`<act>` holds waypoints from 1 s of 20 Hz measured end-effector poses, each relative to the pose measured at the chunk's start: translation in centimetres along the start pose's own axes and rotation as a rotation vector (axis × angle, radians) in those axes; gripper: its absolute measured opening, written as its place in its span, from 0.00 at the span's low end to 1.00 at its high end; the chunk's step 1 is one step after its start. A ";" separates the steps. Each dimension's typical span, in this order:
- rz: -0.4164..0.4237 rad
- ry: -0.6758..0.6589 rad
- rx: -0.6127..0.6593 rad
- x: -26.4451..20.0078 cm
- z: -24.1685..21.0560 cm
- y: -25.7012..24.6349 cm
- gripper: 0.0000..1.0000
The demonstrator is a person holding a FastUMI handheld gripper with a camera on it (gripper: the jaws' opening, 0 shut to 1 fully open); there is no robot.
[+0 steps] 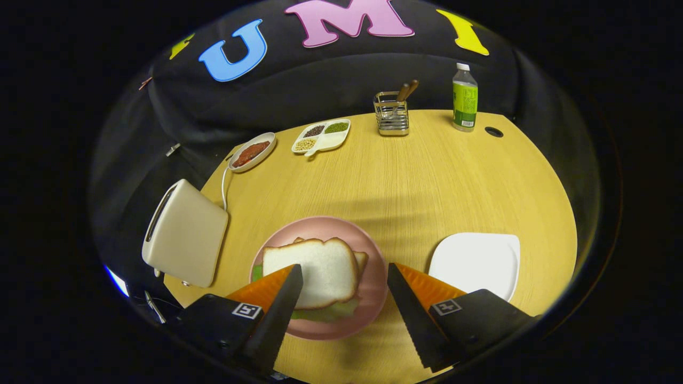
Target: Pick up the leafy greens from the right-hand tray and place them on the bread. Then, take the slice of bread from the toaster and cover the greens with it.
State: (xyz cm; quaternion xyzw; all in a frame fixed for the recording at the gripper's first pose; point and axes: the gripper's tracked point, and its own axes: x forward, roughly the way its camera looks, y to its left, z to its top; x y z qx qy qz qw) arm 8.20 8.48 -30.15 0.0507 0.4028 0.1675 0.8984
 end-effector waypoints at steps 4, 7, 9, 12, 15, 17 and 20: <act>-0.019 -0.104 -0.094 -3.2 3.0 -1.2 0.99; -0.015 -0.196 -0.146 -6.5 5.6 -1.4 0.99; -0.017 -0.273 -0.163 -9.2 7.7 -1.6 0.99; -0.036 -0.387 -0.163 -13.5 10.8 -1.8 0.99; -0.089 -0.506 -0.180 -18.1 13.9 -2.1 0.99; -0.122 -0.582 -0.190 -21.4 15.6 -1.9 0.99; -0.166 -0.684 -0.177 -25.9 17.0 -1.2 0.99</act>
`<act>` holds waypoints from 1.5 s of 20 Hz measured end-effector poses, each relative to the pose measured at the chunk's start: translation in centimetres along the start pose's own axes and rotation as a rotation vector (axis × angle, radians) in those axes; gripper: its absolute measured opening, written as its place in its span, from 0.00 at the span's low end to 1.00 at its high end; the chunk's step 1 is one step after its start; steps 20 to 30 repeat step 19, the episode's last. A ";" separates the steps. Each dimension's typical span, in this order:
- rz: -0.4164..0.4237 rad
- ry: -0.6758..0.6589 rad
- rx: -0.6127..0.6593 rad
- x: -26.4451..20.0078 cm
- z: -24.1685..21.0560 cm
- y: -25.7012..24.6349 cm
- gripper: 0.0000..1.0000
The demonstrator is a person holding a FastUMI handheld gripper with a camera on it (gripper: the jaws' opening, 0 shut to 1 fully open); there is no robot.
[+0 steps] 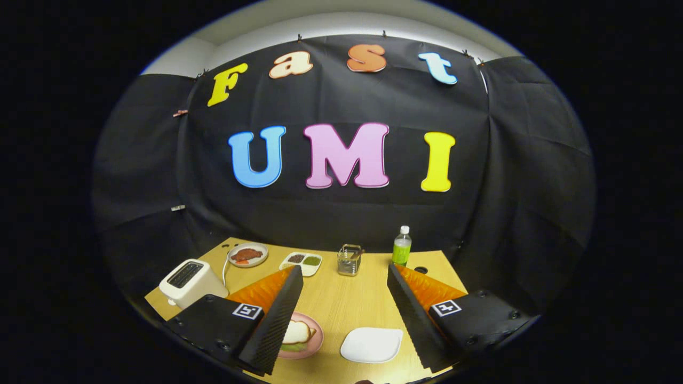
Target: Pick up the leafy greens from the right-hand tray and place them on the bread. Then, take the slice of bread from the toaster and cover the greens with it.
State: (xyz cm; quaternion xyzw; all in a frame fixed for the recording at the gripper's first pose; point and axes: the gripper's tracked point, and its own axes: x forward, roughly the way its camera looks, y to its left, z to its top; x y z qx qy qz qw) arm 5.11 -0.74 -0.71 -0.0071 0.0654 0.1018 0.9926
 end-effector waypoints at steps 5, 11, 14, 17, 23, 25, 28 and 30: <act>-0.067 -0.115 0.017 -4.2 3.4 0.7 0.99; -0.107 -0.126 -0.009 -6.8 3.3 2.0 0.98; -0.124 -0.121 0.010 -7.1 3.1 2.2 0.98; -0.124 -0.105 0.025 -7.3 2.7 2.6 0.98; -0.123 -0.098 0.018 -6.8 2.9 2.8 0.98; -0.123 -0.098 0.018 -6.8 2.9 2.8 0.98; -0.123 -0.098 0.018 -6.8 2.9 2.8 0.98; -0.123 -0.098 0.018 -6.8 2.9 2.8 0.98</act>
